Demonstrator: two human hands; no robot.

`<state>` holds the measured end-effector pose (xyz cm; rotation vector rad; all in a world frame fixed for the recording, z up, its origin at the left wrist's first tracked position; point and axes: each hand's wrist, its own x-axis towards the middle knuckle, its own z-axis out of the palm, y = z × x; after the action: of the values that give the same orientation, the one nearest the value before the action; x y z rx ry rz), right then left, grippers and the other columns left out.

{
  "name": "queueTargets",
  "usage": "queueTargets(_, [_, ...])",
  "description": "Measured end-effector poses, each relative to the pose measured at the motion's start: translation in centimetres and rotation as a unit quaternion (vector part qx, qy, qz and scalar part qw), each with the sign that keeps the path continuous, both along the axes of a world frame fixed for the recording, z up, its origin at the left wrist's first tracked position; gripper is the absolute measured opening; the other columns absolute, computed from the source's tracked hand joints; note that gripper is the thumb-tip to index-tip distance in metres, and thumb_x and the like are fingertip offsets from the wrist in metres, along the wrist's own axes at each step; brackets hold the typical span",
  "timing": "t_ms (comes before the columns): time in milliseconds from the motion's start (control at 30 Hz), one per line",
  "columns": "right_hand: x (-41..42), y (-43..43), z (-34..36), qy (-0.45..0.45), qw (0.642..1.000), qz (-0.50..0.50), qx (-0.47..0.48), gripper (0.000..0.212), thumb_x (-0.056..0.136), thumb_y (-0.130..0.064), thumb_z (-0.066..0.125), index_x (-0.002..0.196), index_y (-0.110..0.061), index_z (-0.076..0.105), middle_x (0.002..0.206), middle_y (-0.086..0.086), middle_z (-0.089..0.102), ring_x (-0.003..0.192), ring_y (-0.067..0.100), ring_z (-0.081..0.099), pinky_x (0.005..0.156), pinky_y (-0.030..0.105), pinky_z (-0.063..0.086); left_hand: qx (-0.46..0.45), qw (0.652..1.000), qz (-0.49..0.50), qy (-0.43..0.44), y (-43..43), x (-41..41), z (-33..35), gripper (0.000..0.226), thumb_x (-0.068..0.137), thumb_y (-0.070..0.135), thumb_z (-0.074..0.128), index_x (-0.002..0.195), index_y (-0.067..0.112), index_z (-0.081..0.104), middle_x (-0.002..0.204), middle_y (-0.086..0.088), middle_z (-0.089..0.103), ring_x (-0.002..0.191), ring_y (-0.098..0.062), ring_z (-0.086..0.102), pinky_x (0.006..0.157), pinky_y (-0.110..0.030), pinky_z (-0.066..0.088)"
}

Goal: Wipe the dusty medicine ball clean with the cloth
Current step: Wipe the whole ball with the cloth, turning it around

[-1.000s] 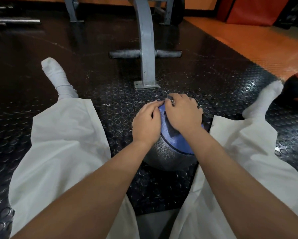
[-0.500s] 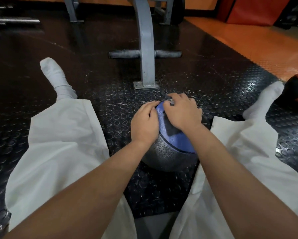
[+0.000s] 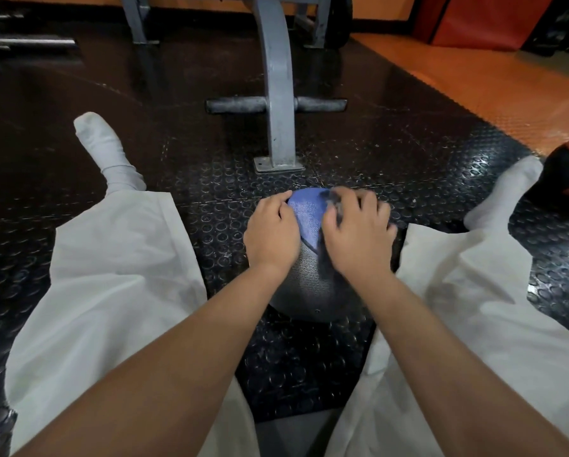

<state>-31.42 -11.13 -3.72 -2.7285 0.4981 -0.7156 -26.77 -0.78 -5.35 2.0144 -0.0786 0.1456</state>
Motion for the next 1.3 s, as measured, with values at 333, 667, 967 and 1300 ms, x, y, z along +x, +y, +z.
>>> queueTargets(333, [-1.0,1.2,-1.9,-0.081,0.994,0.013,-0.067,0.038,0.084,-0.030,0.041,0.114,-0.024,0.064,0.107,0.007,0.059,0.093,0.030,0.051,0.073,0.041,0.041,0.058,0.998,-0.015,-0.013,-0.5,-0.2,0.2,0.042,0.104,0.020,0.029,0.142,0.015,0.045,0.147,0.000,0.047,0.135,-0.017,0.041,0.112,-0.037,0.031])
queueTargets(667, [5.5,-2.3,2.7,0.068,0.992,0.084,0.060,0.034,0.095,-0.036,0.044,0.128,-0.034,0.054,0.128,0.000,0.054,0.121,0.025,0.045,0.098,0.045,0.034,0.068,0.996,0.030,-0.050,-1.8,-1.3,-0.4,0.042,0.104,0.023,0.032,0.142,0.015,0.048,0.146,0.001,0.049,0.137,-0.017,0.039,0.114,-0.038,0.028])
queueTargets(967, [-2.7,-0.3,-2.5,-0.076,0.986,0.067,-0.134,0.037,0.089,-0.038,0.044,0.117,-0.023,0.063,0.110,0.007,0.060,0.095,0.026,0.046,0.074,0.039,0.041,-0.020,0.997,-0.078,-0.017,0.4,0.1,-0.2,0.039,0.104,0.021,0.032,0.136,0.021,0.055,0.142,0.007,0.052,0.130,-0.010,0.045,0.112,-0.031,0.033])
queueTargets(1300, [3.2,-1.2,1.9,0.042,0.996,0.045,0.070,0.051,0.092,-0.038,0.046,0.140,-0.023,0.039,0.138,0.003,0.046,0.127,0.026,0.040,0.101,0.046,0.030,-0.042,0.997,-0.070,0.011,-0.1,0.5,-0.1,0.037,0.104,0.024,0.035,0.133,0.022,0.058,0.138,0.007,0.055,0.126,-0.010,0.049,0.110,-0.031,0.034])
